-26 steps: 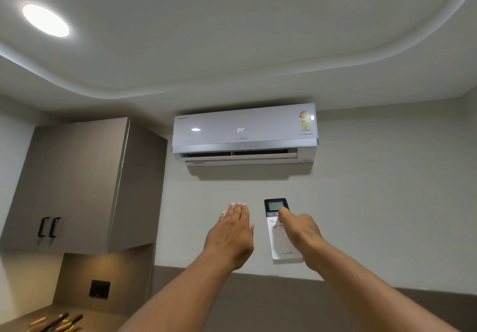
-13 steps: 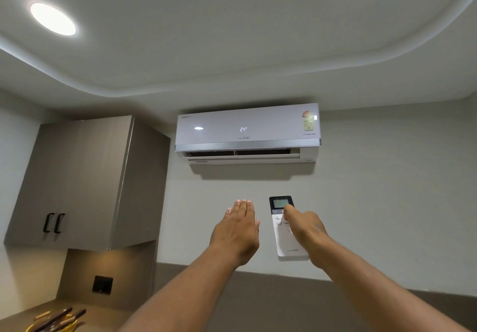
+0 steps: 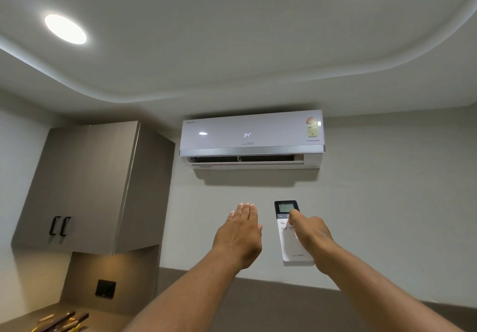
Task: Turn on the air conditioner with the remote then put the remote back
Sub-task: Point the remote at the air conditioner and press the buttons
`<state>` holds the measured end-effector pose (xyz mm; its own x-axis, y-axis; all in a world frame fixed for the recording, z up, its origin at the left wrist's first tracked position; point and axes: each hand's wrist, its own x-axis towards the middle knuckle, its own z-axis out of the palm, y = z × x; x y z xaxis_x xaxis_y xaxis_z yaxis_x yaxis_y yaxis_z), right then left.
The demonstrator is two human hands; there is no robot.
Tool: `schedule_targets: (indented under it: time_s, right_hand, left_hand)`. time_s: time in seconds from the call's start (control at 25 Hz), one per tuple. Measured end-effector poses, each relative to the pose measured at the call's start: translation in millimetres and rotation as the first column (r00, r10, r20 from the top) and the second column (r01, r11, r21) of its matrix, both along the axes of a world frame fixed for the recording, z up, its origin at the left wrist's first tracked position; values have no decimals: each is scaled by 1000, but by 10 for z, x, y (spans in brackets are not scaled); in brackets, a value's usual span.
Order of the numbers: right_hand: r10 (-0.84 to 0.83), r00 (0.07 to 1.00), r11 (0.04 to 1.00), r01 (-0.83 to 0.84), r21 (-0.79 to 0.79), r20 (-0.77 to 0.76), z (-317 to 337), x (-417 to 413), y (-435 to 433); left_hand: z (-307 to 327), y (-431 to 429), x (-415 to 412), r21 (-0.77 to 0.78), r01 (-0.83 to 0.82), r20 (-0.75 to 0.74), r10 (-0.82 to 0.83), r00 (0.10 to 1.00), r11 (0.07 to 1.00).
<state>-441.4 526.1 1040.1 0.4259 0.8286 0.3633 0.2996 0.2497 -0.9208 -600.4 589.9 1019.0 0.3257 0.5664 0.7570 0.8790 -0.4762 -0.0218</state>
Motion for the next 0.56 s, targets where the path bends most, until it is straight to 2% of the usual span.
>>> schedule_targets:
  time_s: [0.56]
  right_hand:
    - [-9, 1000, 1000, 9, 17, 12, -29, -36, 30]
  left_hand:
    - [48, -17, 94, 8, 12, -4, -12, 1000, 1000]
